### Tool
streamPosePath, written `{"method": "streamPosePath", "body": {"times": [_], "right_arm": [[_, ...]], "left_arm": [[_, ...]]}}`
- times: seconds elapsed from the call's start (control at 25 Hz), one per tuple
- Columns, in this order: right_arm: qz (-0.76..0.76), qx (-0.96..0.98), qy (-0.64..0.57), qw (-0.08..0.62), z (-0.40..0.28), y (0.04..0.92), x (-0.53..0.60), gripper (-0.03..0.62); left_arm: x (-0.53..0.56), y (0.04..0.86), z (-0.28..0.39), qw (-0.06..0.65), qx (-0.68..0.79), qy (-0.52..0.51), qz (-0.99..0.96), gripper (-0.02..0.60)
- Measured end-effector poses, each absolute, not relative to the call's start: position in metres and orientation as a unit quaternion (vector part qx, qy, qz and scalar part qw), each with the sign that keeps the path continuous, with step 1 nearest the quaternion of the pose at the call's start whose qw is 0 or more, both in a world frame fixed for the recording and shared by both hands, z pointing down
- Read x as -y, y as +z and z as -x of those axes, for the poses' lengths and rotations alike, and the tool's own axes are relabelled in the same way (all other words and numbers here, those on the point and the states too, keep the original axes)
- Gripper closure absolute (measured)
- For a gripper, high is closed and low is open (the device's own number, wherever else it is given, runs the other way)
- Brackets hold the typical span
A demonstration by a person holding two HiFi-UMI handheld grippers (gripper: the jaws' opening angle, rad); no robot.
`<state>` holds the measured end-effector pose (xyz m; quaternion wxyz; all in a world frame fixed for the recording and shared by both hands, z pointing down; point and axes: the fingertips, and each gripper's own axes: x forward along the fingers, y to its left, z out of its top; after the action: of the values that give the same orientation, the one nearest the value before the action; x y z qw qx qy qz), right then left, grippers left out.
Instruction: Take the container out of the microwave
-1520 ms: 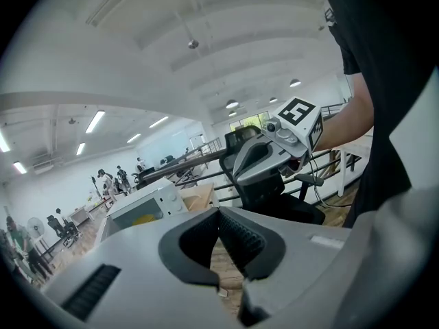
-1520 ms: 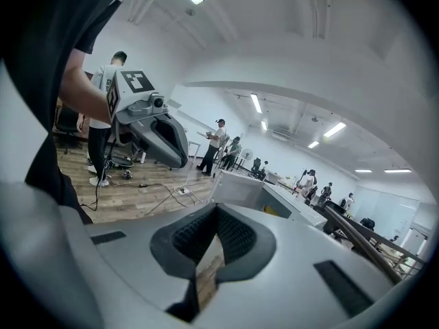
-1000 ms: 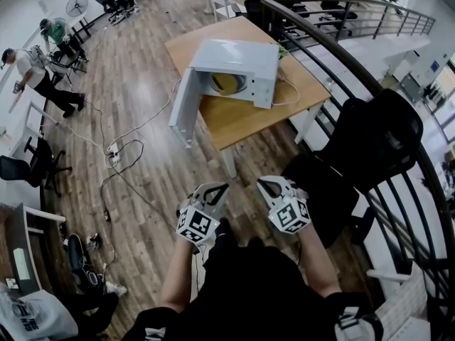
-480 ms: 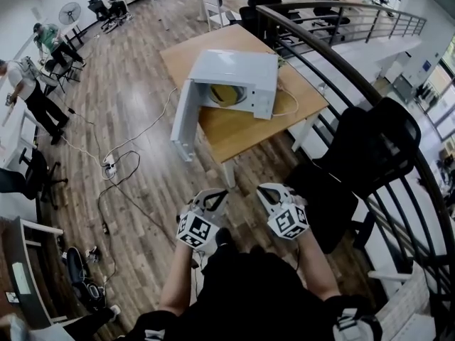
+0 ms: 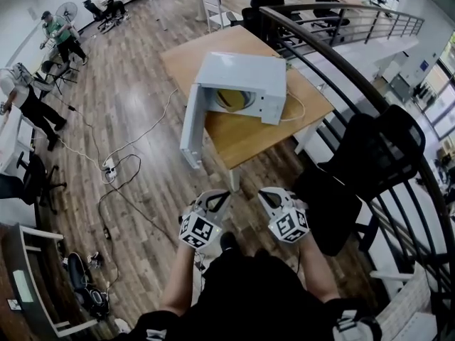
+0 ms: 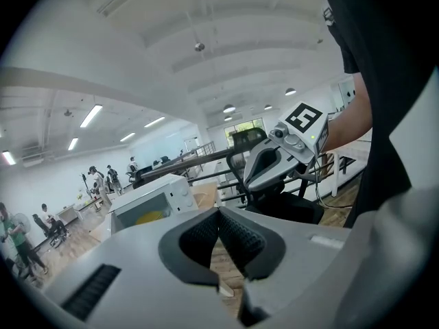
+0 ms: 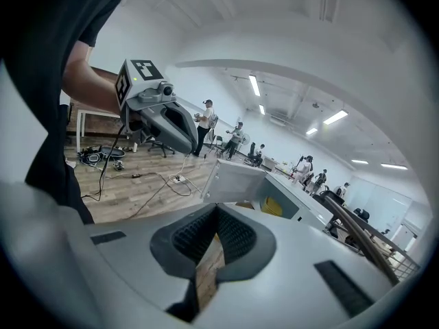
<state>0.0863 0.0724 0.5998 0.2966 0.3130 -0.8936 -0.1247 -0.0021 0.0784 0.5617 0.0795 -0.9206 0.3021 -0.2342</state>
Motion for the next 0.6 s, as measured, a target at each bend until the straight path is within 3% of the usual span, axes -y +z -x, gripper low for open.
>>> {"method": "streamPosePath", "body": {"times": [0.6], "right_arm": [[-0.334,0.885,-0.119,0.301,-0.016,0.607,-0.037,0.595]], "left_arm": [[-0.037,0.561,0.073,0.094,-0.283,-0.229,0.927,0.578]]}}
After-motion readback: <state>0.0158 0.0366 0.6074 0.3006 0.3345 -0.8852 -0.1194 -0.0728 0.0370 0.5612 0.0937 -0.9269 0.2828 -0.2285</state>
